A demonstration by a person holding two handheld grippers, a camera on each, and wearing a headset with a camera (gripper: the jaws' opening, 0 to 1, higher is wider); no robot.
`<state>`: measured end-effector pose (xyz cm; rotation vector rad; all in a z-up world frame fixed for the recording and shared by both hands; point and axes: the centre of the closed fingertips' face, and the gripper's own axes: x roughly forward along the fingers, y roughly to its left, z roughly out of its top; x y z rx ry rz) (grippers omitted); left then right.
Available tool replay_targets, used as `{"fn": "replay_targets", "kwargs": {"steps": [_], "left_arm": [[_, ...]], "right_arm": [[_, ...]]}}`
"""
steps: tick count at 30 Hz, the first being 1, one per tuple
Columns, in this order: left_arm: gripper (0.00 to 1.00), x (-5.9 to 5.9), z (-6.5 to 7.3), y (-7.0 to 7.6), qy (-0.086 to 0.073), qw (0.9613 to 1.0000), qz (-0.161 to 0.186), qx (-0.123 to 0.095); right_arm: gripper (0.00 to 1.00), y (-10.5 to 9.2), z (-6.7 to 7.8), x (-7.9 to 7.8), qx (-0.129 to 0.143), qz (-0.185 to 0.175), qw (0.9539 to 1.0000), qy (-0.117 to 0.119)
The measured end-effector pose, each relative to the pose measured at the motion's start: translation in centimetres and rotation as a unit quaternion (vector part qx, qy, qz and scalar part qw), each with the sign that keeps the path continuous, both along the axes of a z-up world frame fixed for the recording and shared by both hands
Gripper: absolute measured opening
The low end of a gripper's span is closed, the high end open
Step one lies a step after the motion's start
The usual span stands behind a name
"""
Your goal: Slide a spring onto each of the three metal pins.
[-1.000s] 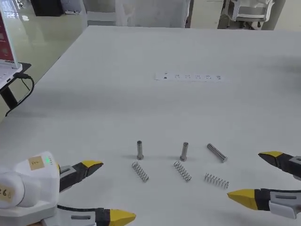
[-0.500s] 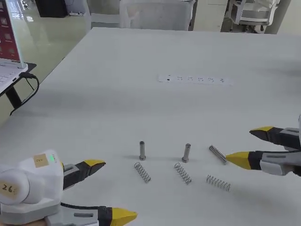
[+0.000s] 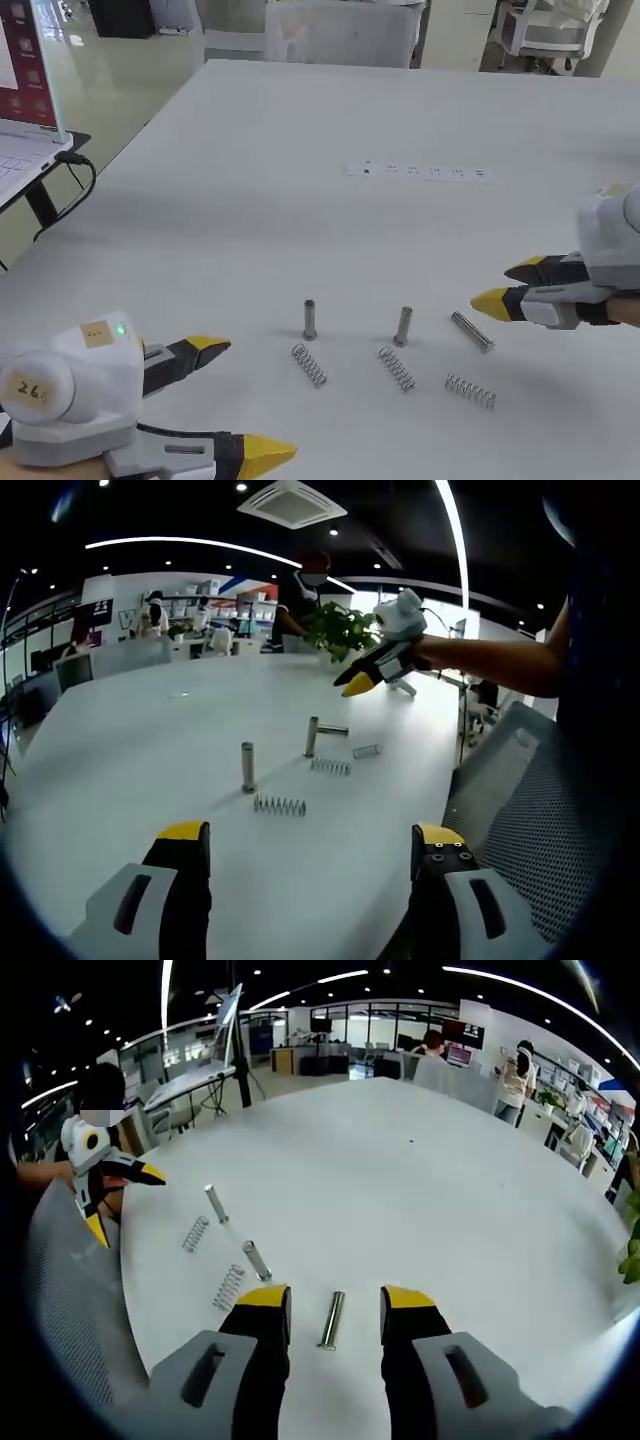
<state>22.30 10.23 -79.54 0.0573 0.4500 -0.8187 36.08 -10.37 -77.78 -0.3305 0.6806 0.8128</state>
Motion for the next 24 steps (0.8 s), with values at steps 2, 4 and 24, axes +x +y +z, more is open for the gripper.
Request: {"fn": "replay_targets", "kwargs": {"steps": [2, 4, 24], "left_arm": [[0.79, 0.0, 0.0, 0.0, 0.0, 1.0, 0.0, -0.001], [0.78, 0.0, 0.0, 0.0, 0.0, 1.0, 0.001, -0.001], [0.77, 0.1, 0.0, 0.1, 0.0, 1.0, 0.002, 0.001]], "right_arm": [[0.31, 0.1, -0.5, 0.2, -0.01, -0.003, 0.9999, 0.01], [0.28, 0.2, -1.1, 0.5, -0.017, -0.007, 0.9996, 0.02], [0.15, 1.0, -5.5, 1.8, -0.088, -0.049, 0.9903, 0.096]]}}
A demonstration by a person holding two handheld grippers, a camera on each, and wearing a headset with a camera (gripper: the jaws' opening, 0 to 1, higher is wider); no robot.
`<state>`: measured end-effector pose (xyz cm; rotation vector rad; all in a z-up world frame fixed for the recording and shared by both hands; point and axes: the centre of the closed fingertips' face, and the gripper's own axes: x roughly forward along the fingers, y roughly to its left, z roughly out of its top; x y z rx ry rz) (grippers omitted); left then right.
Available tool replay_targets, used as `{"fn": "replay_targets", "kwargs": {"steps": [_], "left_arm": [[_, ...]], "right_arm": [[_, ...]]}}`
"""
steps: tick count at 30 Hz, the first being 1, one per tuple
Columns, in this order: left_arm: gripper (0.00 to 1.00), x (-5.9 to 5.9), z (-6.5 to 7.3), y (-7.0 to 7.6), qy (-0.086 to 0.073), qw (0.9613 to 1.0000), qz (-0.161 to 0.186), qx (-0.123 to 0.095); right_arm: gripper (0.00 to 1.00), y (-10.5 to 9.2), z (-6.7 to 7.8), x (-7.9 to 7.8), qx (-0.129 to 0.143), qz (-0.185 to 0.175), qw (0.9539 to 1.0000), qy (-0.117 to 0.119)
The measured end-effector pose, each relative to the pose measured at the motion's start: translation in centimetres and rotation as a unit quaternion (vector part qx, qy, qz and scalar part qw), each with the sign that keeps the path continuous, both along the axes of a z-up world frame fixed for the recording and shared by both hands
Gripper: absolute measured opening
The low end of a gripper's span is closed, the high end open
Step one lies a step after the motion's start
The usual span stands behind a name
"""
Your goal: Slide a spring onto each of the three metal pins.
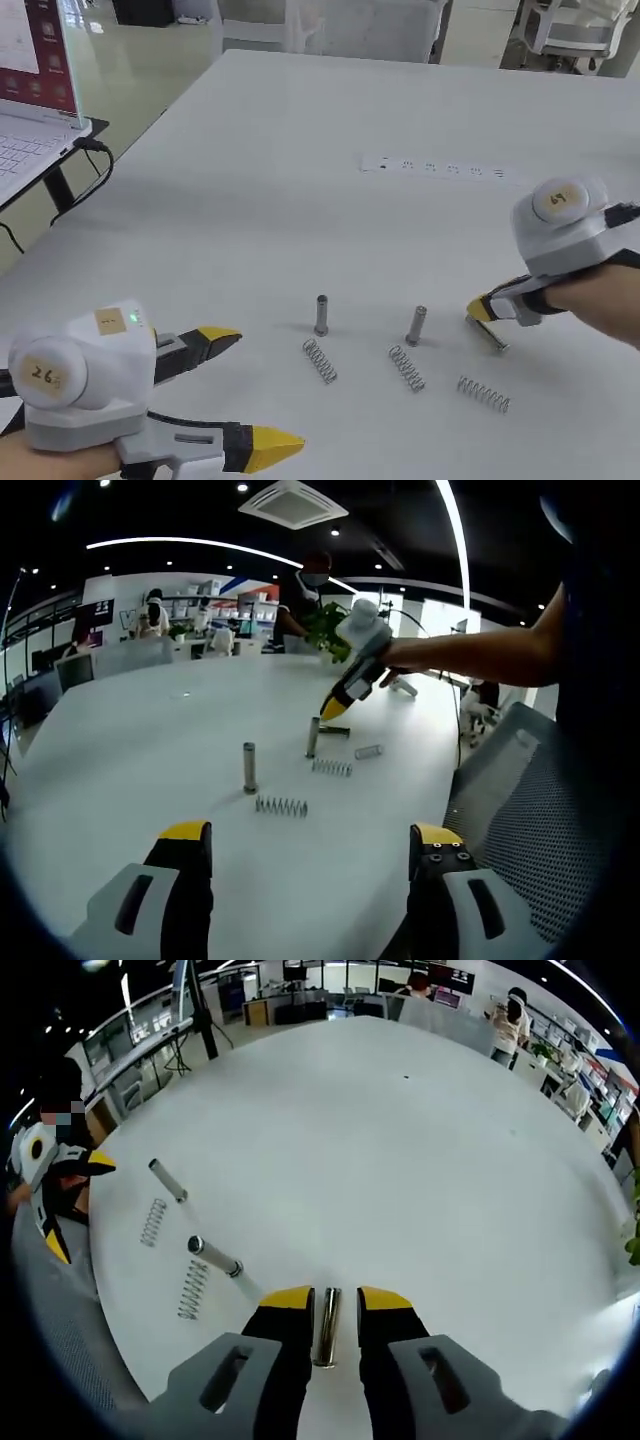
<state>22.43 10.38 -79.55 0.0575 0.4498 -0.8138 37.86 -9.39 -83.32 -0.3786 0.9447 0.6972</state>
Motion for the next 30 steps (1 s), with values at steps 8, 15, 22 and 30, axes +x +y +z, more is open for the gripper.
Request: {"fn": "replay_targets", "kwargs": {"steps": [8, 15, 22, 30], "left_arm": [[0.77, 0.0, 0.0, 0.0, 0.0, 1.0, 0.001, -0.001], [0.76, 0.0, 0.0, 0.0, 0.001, 1.0, 0.001, -0.001], [0.76, 0.1, 0.0, 0.0, 0.0, 1.0, 0.004, -0.002], [0.76, 0.1, 0.0, 0.1, 0.0, 1.0, 0.004, -0.002]], "right_arm": [[0.14, 0.1, -1.2, -0.3, -0.015, -0.005, 0.9997, 0.019], [0.12, -0.2, -1.7, -0.2, -0.027, -0.007, 0.9992, 0.028], [0.1, -0.2, -2.2, -0.3, -0.045, -0.001, 0.9985, 0.031], [0.09, 0.0, -2.0, -0.5, -0.05, 0.0, 0.9982, 0.032]]}}
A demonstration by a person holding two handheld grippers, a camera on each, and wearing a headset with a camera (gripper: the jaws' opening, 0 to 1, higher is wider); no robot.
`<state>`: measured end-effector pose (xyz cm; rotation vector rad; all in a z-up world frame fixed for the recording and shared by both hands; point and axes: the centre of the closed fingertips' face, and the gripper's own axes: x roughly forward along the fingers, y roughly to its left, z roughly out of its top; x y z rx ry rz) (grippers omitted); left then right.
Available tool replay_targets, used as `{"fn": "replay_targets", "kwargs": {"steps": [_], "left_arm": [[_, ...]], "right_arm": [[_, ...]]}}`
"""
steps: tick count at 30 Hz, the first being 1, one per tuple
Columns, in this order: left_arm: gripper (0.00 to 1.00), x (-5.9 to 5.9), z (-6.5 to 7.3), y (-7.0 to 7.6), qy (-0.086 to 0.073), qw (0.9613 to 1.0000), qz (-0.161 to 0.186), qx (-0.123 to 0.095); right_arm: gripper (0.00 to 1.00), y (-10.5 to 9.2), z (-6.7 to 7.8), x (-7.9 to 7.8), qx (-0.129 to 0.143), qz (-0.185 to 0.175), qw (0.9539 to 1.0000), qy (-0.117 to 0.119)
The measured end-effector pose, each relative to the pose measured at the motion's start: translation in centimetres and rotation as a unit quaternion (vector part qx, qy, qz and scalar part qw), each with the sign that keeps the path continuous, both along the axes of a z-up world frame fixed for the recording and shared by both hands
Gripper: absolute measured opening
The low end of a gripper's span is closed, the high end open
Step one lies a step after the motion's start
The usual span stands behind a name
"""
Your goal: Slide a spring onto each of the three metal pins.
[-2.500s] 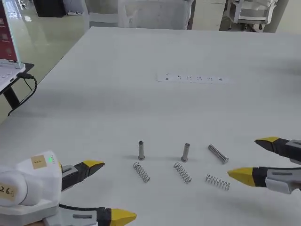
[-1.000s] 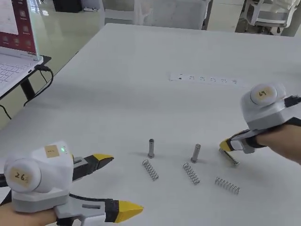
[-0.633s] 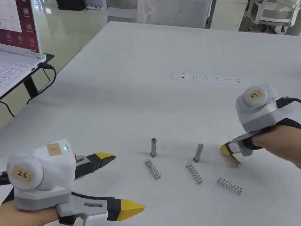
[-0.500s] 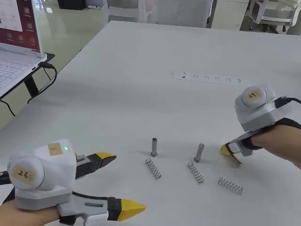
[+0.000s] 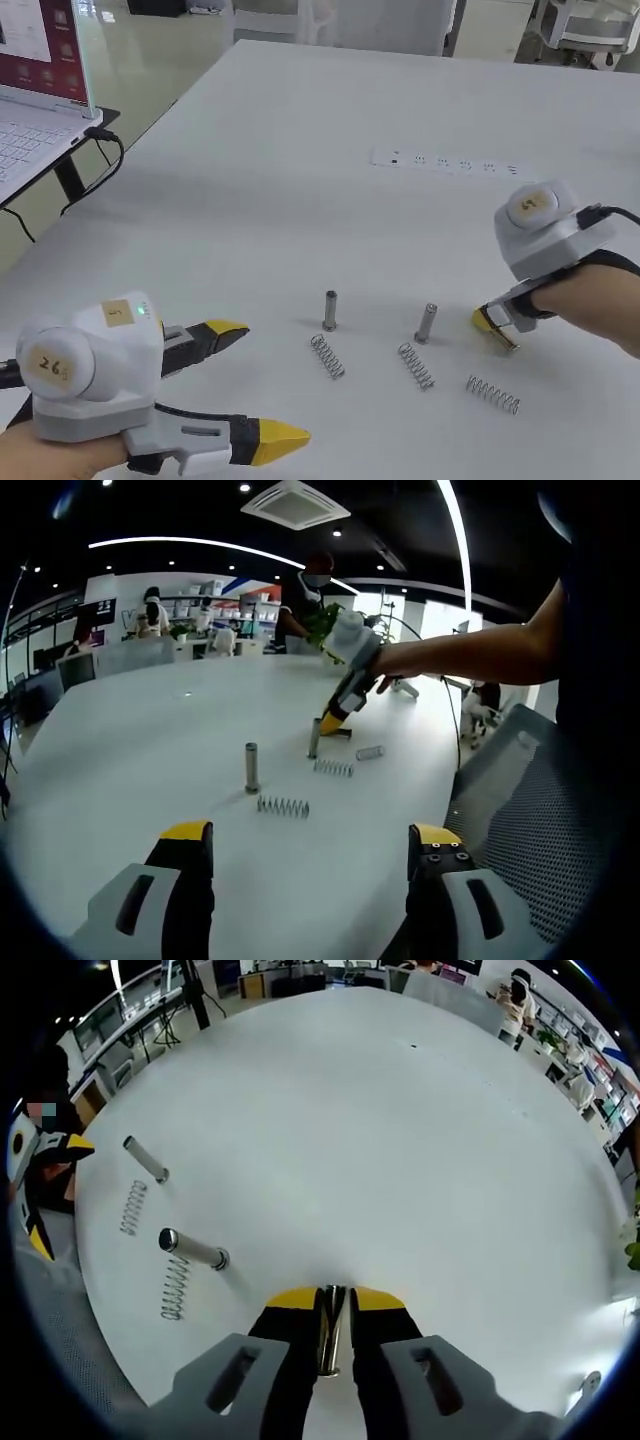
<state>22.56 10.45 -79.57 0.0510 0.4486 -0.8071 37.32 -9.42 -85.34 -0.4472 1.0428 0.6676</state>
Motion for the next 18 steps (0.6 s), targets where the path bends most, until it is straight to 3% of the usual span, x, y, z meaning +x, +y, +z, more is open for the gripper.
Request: {"fn": "replay_targets", "kwargs": {"steps": [7, 15, 18], "left_arm": [[0.75, 0.0, 0.0, -0.1, 0.001, 1.0, -0.002, 0.001], [0.75, 0.0, 0.0, -0.1, 0.001, 1.0, -0.002, 0.001], [0.75, 0.0, 0.0, -0.1, 0.002, 1.0, -0.003, 0.002]], "right_arm": [[0.06, 0.2, 0.0, -0.2, -0.017, 0.0, 0.9999, -0.003], [0.06, -0.5, -0.3, 0.9, -0.014, -0.009, 0.9998, -0.005], [0.05, -0.7, 0.2, 0.9, -0.005, -0.015, 0.9999, -0.006]]}}
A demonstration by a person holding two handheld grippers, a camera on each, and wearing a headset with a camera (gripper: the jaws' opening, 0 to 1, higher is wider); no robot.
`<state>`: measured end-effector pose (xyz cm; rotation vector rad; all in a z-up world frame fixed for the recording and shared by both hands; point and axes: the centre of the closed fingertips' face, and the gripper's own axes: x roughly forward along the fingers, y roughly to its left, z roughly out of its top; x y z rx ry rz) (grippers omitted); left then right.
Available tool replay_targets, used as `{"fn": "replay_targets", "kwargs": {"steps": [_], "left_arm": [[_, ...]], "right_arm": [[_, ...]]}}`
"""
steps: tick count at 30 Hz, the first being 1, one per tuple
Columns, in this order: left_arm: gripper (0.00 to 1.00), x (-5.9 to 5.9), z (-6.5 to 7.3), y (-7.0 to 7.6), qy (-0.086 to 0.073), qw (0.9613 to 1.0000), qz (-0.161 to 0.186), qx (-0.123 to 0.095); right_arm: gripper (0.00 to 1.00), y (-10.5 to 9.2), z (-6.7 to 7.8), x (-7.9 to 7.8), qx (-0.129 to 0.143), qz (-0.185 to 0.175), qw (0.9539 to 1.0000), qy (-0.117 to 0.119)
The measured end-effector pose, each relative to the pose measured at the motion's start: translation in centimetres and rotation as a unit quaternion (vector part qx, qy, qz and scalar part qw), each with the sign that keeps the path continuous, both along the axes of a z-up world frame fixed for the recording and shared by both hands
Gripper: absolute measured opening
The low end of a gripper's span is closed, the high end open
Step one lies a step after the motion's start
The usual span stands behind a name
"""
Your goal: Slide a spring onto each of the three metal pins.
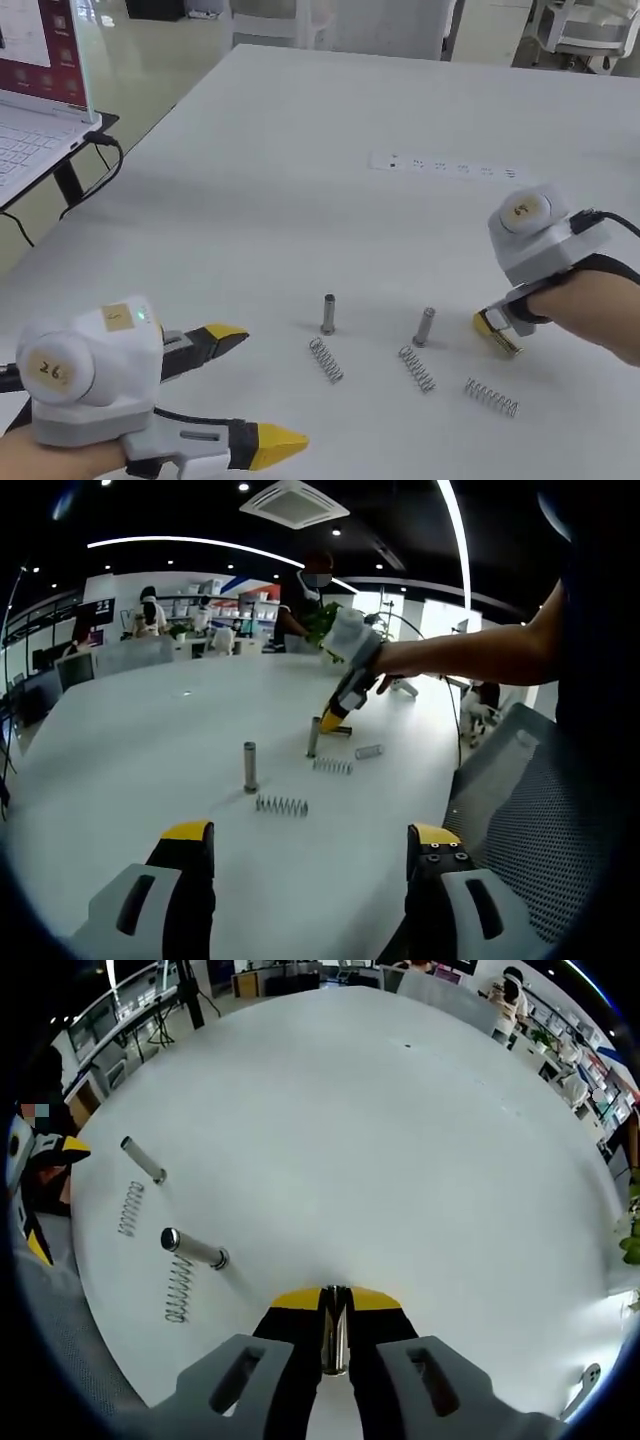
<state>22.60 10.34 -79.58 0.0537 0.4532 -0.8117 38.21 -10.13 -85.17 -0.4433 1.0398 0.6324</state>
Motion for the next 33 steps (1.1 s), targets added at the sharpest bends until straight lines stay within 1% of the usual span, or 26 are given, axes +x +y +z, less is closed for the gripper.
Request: {"fn": "replay_targets", "kwargs": {"steps": [3, 7, 10, 17, 26, 30, 33], "left_arm": [[0.75, -0.1, -0.1, -0.1, 0.001, 1.0, -0.003, 0.001], [0.75, 0.0, 0.0, -0.1, 0.0, 1.0, -0.002, 0.001], [0.74, -0.1, 0.0, 0.0, 0.0, 1.0, -0.002, 0.001], [0.74, -0.2, 0.0, -0.1, 0.0, 1.0, -0.005, 0.002], [0.74, -0.3, 0.0, -0.2, -0.001, 1.0, -0.008, 0.003], [0.74, -0.4, 0.0, -0.2, -0.001, 0.9999, -0.009, 0.005], [0.74, -0.4, 0.0, -0.2, -0.001, 0.9999, -0.01, 0.005]], "right_arm": [[0.05, 0.2, 0.7, -0.3, 0.011, -0.004, 0.9999, -0.005], [0.05, 0.4, 1.5, -0.8, 0.02, -0.005, 0.9997, -0.012], [0.05, 0.8, 2.2, -1.1, 0.035, -0.007, 0.9992, -0.016], [0.05, 0.8, 3.3, -1.6, 0.054, -0.011, 0.9981, -0.027], [0.05, 0.4, 4.1, -2.1, 0.066, -0.013, 0.9969, -0.041], [0.05, 0.1, 4.2, -2.4, 0.067, -0.016, 0.9967, -0.043], [0.05, -0.2, 4.3, -2.7, 0.069, -0.016, 0.9963, -0.049]]}}
